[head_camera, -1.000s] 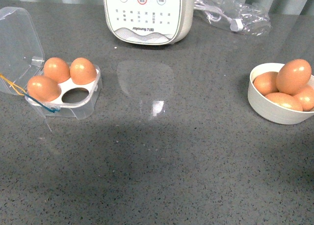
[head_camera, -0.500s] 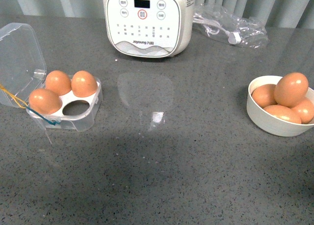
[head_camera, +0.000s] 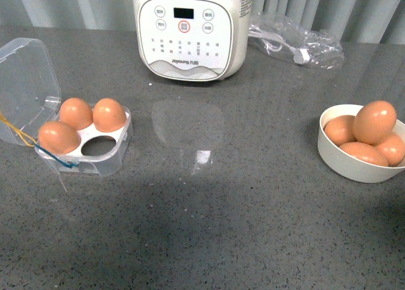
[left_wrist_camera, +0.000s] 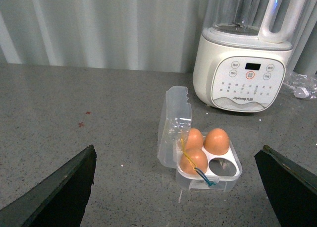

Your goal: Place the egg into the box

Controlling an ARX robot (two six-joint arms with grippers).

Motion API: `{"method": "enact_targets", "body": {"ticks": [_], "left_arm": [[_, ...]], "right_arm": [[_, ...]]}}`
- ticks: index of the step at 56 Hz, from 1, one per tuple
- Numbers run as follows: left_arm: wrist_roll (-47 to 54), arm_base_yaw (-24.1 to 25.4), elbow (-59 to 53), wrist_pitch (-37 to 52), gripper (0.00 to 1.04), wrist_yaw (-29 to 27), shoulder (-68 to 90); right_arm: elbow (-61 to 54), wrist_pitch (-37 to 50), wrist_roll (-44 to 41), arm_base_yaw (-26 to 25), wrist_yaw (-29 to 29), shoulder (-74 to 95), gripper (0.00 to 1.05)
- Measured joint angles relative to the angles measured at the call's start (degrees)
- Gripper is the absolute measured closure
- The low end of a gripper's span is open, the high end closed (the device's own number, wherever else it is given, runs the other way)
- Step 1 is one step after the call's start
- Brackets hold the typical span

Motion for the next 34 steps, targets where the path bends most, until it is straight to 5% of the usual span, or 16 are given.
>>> {"method": "enact_targets", "body": {"ticks": [15,34], "left_arm": [[0.0,0.0,0.0,0.0,0.07,0.0,0.0],[0.0,0.0,0.0,0.0,0.07,0.0,0.0]], "right_arm": [[18.8,-6.7,1.5,-2.1,-7.5,34.1,0.07],[37.6,-17.3,5.7,-0.5,-10.3,54.4,0.07]]}}
